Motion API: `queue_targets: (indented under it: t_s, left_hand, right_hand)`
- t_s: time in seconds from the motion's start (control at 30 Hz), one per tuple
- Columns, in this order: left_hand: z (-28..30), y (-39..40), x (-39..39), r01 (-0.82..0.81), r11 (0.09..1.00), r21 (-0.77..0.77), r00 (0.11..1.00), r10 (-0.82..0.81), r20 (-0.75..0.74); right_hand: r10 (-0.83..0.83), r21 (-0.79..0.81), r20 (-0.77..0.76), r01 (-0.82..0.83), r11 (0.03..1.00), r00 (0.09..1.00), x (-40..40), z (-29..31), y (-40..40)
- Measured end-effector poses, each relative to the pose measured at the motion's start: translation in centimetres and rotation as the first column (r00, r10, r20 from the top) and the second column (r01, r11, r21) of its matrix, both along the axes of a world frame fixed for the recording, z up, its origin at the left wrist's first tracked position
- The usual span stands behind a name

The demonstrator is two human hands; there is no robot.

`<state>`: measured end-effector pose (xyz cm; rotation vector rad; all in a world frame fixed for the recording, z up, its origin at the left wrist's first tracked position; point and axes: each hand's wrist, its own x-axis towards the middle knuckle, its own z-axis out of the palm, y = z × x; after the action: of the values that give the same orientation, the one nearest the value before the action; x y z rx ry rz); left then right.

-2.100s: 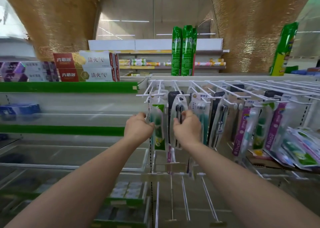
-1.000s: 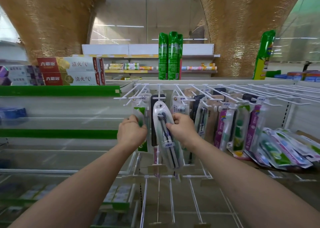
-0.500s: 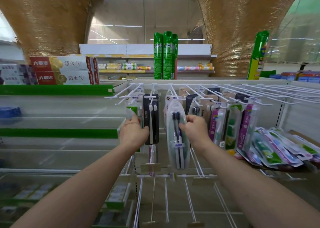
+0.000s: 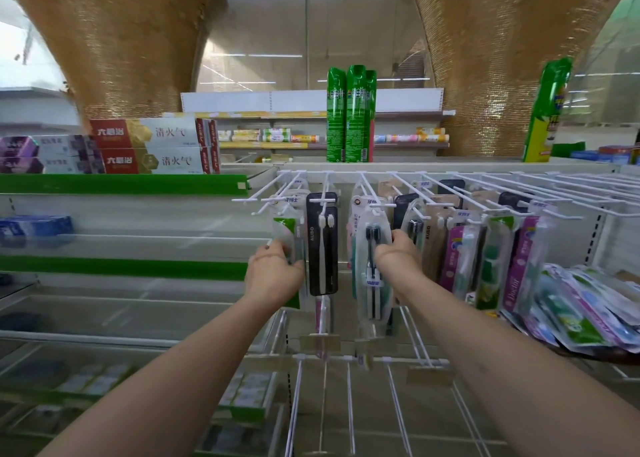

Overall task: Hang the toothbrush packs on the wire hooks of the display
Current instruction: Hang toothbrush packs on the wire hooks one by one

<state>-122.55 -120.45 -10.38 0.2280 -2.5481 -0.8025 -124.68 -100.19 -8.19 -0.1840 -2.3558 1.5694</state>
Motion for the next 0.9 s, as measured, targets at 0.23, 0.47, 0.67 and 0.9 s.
queue_targets:
  t_s: [0.23,0.47,0.67,0.9]
  left_hand:
    - [0.1,-0.1,-1.0,-0.002,1.0,0.001,1.0,0.002,-0.014]
    - [1.2,-1.1,-1.8,-0.032,0.999,0.019,0.999,0.033,-0.021]
    - [2.2,-2.6,-2.7,-0.043,0.998,0.045,0.998,0.045,-0.05]
    - [2.2,-3.3,-3.9,0.046,0.987,0.152,0.994,-0.031,-0.105]
  right_hand:
    - [-0.147,0.077,-0.253,0.171,0.982,0.956,1.0,-0.8,-0.9]
    - [0.128,0.205,-0.187,-0.089,0.975,0.974,0.2,-0.6,-5.5]
    - [0.106,0.186,-0.088,-0.088,0.979,0.99,-1.8,0.4,-8.0]
    - [0.073,0.127,-0.077,-0.063,0.99,0.994,-4.0,0.5,-9.1]
